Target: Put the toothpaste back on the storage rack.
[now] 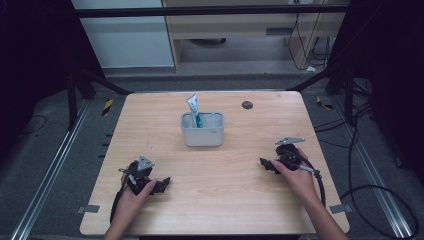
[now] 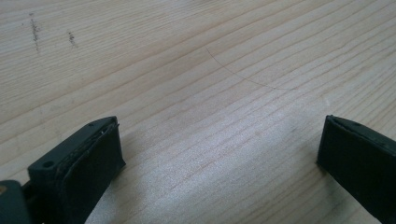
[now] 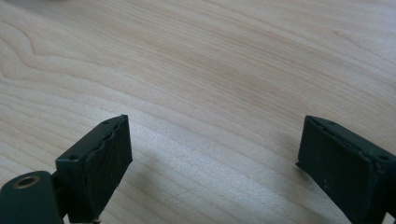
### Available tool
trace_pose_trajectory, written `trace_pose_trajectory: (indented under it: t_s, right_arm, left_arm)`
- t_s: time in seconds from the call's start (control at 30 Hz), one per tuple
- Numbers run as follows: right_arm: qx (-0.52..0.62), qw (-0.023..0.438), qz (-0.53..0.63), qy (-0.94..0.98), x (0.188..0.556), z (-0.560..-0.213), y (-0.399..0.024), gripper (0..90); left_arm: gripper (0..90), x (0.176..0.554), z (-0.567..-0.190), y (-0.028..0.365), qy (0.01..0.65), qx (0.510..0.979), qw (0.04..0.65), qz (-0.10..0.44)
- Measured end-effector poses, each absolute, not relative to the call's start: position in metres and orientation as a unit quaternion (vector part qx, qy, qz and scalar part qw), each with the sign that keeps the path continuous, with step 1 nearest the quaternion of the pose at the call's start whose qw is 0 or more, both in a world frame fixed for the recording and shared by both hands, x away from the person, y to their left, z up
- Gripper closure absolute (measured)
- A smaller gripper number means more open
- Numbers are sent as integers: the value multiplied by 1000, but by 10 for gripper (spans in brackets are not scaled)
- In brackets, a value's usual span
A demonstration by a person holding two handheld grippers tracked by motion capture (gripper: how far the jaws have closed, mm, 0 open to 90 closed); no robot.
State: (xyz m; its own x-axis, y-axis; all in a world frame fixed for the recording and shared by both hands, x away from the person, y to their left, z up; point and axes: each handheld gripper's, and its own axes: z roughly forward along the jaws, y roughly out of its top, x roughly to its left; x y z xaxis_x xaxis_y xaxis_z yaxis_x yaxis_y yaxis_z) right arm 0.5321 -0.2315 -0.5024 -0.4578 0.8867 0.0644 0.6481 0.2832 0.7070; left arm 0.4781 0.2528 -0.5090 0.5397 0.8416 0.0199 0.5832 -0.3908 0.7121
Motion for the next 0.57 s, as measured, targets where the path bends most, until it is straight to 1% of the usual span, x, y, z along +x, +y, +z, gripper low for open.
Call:
trace_pose_trajectory:
  t_s: [0.03,0.13,0.2,0.23,0.57]
  right_arm:
    - [492,185,343,779,532,-506,-230,88]
    - [493,192,345,775,531,-508,-228,83]
    - [492,195,350,773,530,-509,-228,65]
    - [483,207,342,779,529,-511,-225,47]
    - [491,213,330,777,529,-512,-220,13]
  left_arm:
    - [0,478,-509,253,439,811,334,193]
    - [0,478,-509,253,439,811,334,193]
    - [0,478,-509,253,439,811,334,193]
    - [0,478,-509,253,439,811,334,193]
    - [0,478,-509,253,440,811,335,193]
